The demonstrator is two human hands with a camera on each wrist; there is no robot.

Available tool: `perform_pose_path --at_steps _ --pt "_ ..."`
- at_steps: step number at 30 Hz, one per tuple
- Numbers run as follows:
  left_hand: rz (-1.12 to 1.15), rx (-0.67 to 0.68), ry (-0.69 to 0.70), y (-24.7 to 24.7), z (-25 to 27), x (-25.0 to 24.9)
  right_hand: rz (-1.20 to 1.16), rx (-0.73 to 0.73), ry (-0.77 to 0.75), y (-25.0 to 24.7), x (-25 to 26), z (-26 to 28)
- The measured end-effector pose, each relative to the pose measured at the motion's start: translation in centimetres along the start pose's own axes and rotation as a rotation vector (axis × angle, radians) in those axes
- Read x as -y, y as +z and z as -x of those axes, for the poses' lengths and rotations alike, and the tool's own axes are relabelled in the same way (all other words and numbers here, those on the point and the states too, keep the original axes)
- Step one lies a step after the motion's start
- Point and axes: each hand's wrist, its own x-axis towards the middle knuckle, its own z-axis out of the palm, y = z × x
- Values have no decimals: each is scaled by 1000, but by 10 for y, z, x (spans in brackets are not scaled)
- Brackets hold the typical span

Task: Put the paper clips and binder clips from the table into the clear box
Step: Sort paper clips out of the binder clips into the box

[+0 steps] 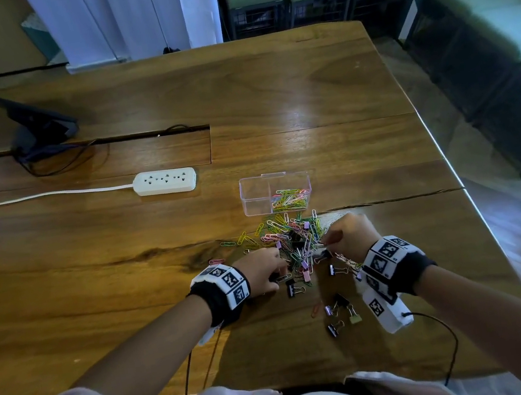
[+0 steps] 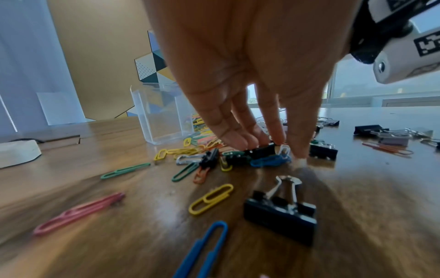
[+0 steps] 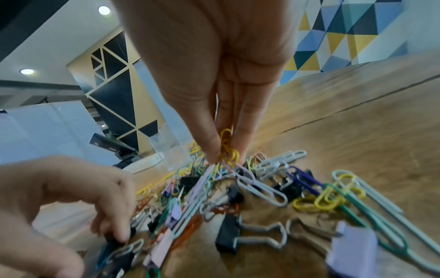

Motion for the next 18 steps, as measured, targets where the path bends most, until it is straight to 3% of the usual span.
perform_pose_path --at_steps 9,18 --pt "-49 -56 1 10 1 -1 -214 -11 20 -37 20 -9" --pt "5 -128 -55 13 4 3 -262 -256 -107 -70 53 -45"
